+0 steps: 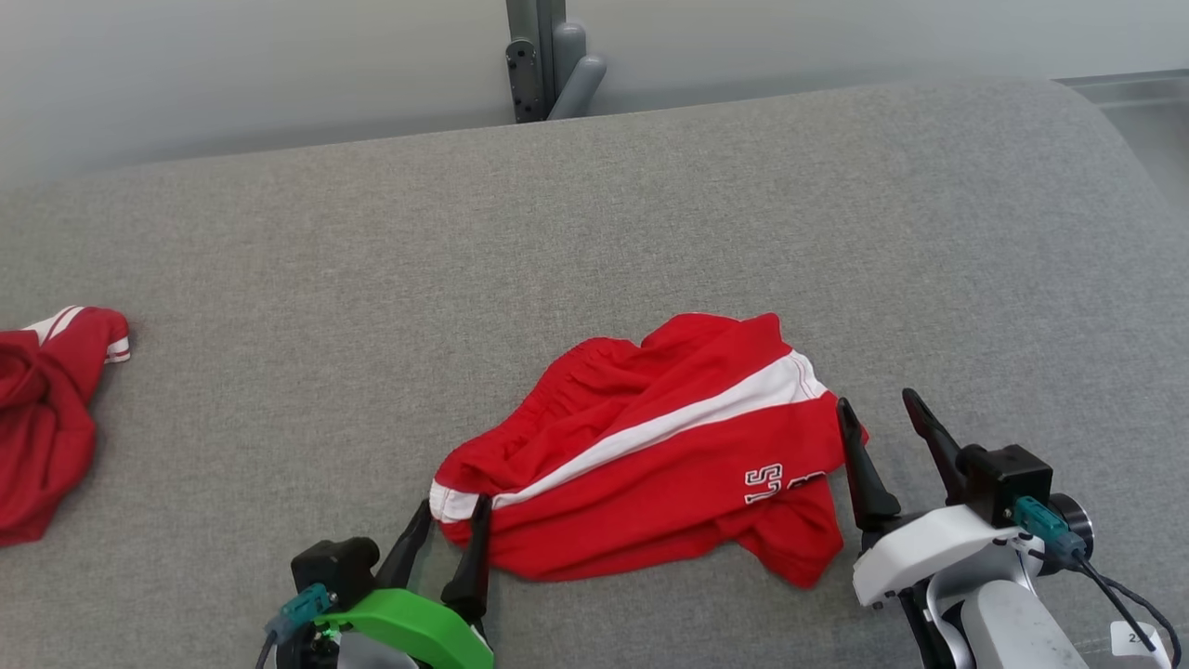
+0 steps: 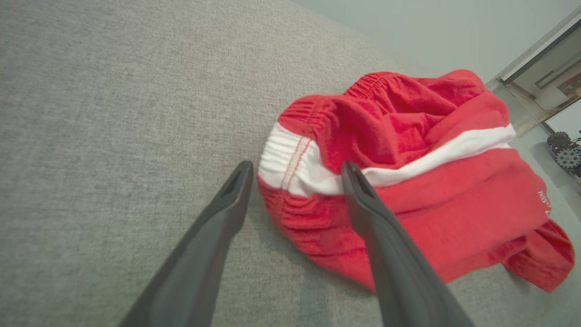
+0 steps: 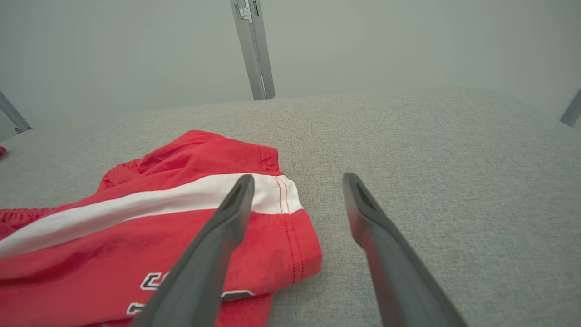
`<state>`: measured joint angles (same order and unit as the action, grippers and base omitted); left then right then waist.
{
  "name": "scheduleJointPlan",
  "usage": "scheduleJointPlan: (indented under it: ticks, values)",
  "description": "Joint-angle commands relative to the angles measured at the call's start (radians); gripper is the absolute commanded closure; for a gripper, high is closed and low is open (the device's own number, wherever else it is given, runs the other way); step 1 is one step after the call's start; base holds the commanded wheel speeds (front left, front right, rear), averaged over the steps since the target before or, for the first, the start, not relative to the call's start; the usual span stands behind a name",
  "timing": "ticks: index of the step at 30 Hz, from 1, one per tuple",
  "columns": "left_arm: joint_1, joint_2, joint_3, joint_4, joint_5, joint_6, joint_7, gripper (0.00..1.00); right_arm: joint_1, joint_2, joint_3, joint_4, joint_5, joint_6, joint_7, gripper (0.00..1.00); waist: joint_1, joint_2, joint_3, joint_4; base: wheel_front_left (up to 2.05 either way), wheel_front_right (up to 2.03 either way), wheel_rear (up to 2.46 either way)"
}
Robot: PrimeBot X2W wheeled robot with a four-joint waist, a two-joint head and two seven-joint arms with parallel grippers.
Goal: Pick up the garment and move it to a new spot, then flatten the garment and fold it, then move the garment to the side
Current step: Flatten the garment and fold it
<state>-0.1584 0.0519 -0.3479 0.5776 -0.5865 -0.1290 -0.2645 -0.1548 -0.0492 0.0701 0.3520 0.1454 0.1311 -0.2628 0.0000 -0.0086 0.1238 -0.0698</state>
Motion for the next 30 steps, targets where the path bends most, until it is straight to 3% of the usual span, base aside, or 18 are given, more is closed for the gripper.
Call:
scheduleJointPlan:
  ticks: [1,8,17,20,22,26,27,29,30]
  values:
    - [-0.022,0.013,0.004,-0.006,-0.013,-0.002,0.000,0.00,-0.012,-0.003,0.002,-0.002,-0.007,-0.001,-0.003,0.00,0.0000,0.0086,0.004,-0.005,0.00,0.00,0.00]
    - [-0.011,0.017,0.015,-0.020,-0.025,-0.002,0.000,0.00,-0.011,-0.003,0.003,-0.003,-0.002,-0.001,-0.003,0.00,0.0000,0.0086,0.009,-0.011,0.00,0.00,0.00]
    - [0.004,0.043,-0.051,-0.067,-0.093,-0.002,0.000,0.00,-0.013,-0.003,0.008,0.002,0.011,-0.001,-0.003,0.00,0.0000,0.0086,0.013,-0.001,0.00,0.00,0.00]
    - [0.004,0.058,-0.078,-0.079,-0.120,-0.002,0.000,0.23,-0.014,-0.003,0.010,0.004,0.014,-0.001,-0.003,0.00,0.0000,0.0086,0.013,0.007,0.00,0.00,0.00]
    - [0.005,0.066,-0.091,-0.084,-0.133,-0.002,0.000,0.28,-0.013,-0.004,0.009,0.007,0.016,-0.001,-0.003,0.00,0.0000,0.0086,0.012,0.012,0.00,0.00,0.00]
    - [0.010,0.082,-0.107,-0.100,-0.149,-0.002,0.000,0.29,-0.013,-0.003,0.012,0.012,0.022,-0.001,-0.003,0.00,0.0000,0.0086,0.010,0.022,0.00,0.00,0.00]
    - [0.012,0.084,-0.120,-0.103,-0.160,-0.002,0.000,0.36,-0.013,-0.003,0.012,0.013,0.024,-0.001,-0.003,0.00,0.0000,0.0086,0.010,0.024,0.00,0.00,0.00]
    - [0.013,0.092,-0.135,-0.106,-0.174,-0.002,0.000,0.68,-0.014,-0.004,0.013,0.013,0.026,-0.001,-0.003,0.00,0.0000,0.0086,0.010,0.027,0.00,0.00,0.00]
    - [0.010,0.096,-0.141,-0.109,-0.180,-0.002,0.000,1.00,-0.013,-0.003,0.013,0.013,0.027,-0.001,-0.003,0.00,0.0000,0.0086,0.011,0.029,0.00,0.00,0.00]
